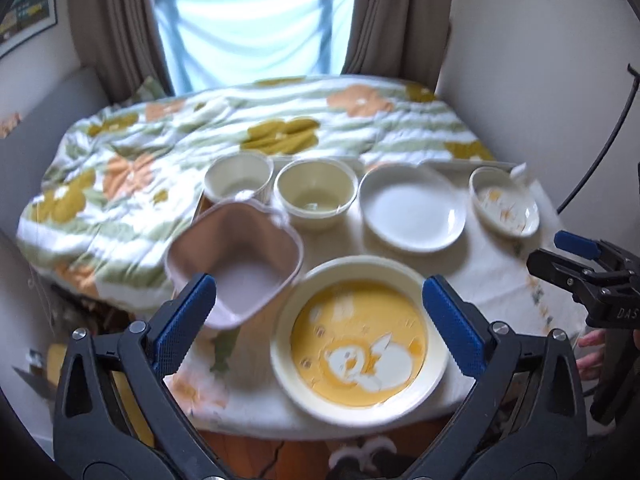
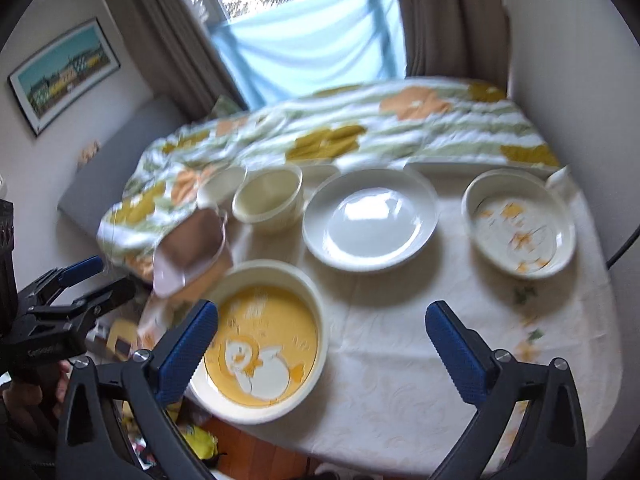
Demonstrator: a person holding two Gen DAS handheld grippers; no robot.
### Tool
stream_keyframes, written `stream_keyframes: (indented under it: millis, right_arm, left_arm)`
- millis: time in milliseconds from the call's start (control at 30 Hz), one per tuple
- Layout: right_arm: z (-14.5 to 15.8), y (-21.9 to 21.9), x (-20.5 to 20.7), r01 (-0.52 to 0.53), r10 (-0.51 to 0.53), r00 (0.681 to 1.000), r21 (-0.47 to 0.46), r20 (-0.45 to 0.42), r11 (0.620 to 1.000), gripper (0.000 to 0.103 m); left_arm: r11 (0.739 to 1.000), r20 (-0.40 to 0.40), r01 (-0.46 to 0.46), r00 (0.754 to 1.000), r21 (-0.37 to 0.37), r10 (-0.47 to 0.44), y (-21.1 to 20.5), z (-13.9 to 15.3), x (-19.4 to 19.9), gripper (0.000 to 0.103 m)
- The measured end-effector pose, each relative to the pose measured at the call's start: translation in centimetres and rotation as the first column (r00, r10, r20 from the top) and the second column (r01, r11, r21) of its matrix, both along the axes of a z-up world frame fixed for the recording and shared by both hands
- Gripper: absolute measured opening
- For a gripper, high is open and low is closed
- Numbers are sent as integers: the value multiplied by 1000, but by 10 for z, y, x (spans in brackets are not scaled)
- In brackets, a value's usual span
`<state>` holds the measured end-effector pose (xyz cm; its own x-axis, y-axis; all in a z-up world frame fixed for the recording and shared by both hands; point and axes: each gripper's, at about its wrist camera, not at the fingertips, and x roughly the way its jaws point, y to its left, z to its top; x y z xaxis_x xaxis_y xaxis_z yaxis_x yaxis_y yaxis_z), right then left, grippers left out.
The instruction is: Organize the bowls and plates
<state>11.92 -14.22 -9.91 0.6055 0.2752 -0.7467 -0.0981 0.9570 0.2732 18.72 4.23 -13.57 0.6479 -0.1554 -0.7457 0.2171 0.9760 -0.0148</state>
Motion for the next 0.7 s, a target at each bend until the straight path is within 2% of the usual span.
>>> stream_keyframes:
  millis: [133, 233, 333, 400, 500, 567, 700]
  right_arm:
    - [25, -21, 1, 59, -57, 998, -48, 41, 997, 103]
    - [39, -41, 14, 105, -104, 994, -49, 27, 993, 103]
    - [49, -60, 30, 91, -90, 995, -20, 45, 996, 103]
    - [53, -68, 43, 70, -68, 996, -37, 49, 997, 103]
    - [48, -79, 68, 14, -10, 999, -88, 53, 996, 103]
    - [35, -87, 94, -45, 46, 999, -97, 10, 994, 103]
    - [0, -101, 141, -168, 162, 984, -73, -77, 983, 103]
  left_arm:
    - [998, 2, 53, 999, -42, -53, -23, 8, 21, 103]
    - [997, 2, 51, 999, -59, -51, -40, 12, 35, 103]
    - [995, -12, 50, 999, -85, -51, -56, 13, 50, 103]
    - [995, -33, 30, 999, -90, -33, -68, 8, 60, 103]
    - [991, -81, -19, 997, -129, 9, -78, -4, 78, 103]
    - [986, -119, -73, 991, -150, 55, -84, -16, 93, 103]
    - [975, -196, -166, 971, -147, 136, -96, -45, 120, 103]
